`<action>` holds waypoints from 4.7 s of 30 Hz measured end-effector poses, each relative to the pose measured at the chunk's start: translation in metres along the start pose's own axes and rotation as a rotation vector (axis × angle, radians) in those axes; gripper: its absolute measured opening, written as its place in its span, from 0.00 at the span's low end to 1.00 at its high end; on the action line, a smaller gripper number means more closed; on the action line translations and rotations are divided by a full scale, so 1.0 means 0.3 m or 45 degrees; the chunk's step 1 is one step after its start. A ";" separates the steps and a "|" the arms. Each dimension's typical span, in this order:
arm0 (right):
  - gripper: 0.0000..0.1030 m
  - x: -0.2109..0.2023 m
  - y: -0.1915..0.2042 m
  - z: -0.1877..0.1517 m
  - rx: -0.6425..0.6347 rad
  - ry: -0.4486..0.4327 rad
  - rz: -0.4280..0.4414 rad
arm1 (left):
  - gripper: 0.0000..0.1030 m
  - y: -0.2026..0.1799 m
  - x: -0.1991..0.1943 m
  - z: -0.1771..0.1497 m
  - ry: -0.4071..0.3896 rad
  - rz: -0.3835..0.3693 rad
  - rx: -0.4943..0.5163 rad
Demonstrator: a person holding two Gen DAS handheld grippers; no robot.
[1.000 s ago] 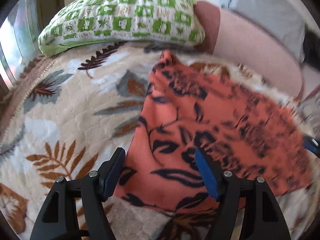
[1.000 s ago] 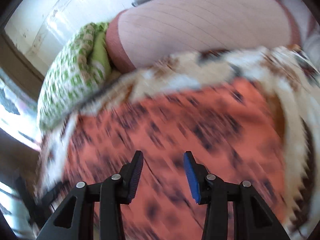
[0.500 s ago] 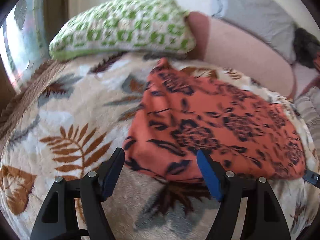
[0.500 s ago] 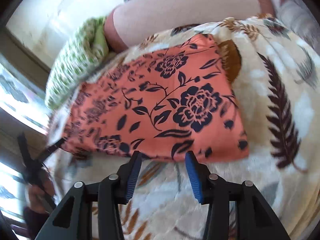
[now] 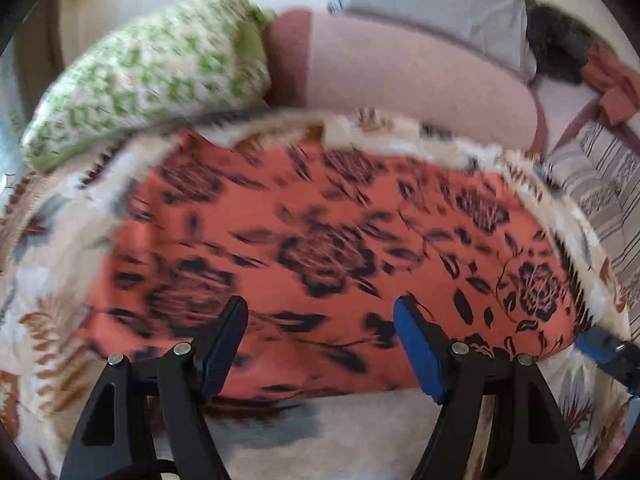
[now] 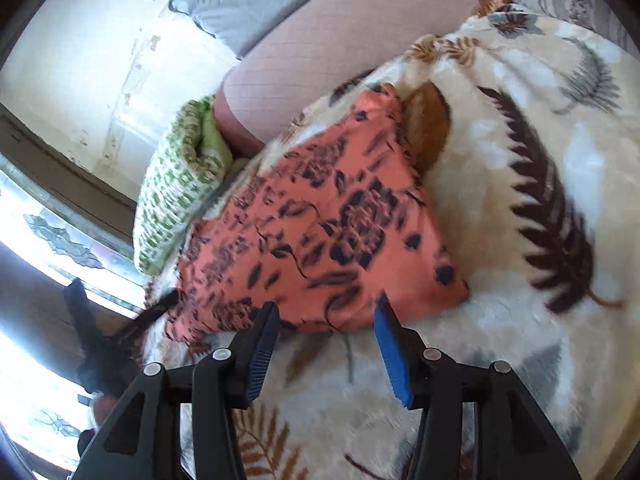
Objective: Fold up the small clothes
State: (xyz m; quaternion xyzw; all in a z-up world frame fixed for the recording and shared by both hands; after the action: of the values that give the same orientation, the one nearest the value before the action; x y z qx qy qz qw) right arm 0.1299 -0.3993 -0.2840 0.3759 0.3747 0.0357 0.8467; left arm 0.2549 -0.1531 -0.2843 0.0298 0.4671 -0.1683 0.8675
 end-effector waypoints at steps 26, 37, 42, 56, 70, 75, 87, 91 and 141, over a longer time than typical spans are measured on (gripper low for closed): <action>0.52 -0.044 0.005 0.076 0.090 -0.079 0.124 | 0.86 -0.203 0.131 -0.047 0.169 0.153 0.136; 0.52 -0.051 0.066 0.052 0.019 -0.097 0.069 | 0.85 -0.096 -0.131 -0.039 0.043 -0.030 -0.006; 0.52 -0.015 0.095 0.040 -0.033 -0.077 0.048 | 0.86 -0.036 -0.215 -0.056 0.008 0.009 -0.038; 0.52 0.210 0.156 0.136 -0.172 0.048 -0.017 | 0.86 0.161 -0.308 -0.144 0.022 0.150 -0.133; 0.52 0.233 0.147 0.121 -0.115 0.119 0.077 | 0.86 0.443 -0.340 -0.160 0.017 0.158 -0.602; 0.52 0.205 0.185 0.114 -0.140 0.077 0.139 | 0.85 0.490 -0.284 -0.199 0.060 0.032 -0.807; 0.52 0.210 0.182 0.119 -0.140 0.075 0.133 | 0.72 0.522 -0.082 -0.147 -0.056 -0.083 -1.045; 0.52 0.226 0.170 0.120 -0.129 0.087 0.125 | 0.72 0.512 -0.023 -0.113 -0.071 -0.096 -1.029; 0.70 0.247 -0.149 0.285 0.480 0.043 0.372 | 0.55 -0.162 -0.055 0.108 -0.075 -0.146 -0.070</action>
State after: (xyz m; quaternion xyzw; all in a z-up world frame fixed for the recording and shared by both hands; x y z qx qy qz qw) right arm 0.2296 -0.4581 -0.3214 0.5771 0.3306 0.0934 0.7410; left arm 0.2570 -0.2014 -0.2475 -0.0259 0.4466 -0.2056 0.8704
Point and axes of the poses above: each gripper's, at about its wrist camera, not at the fingertips, and x roughly the way its jaws point, y to its left, z to its top, the point moved 3 cm from there along x, roughly the way its jaws point, and after that the axes turned 2 degrees about -x, right-handed, at the moved point
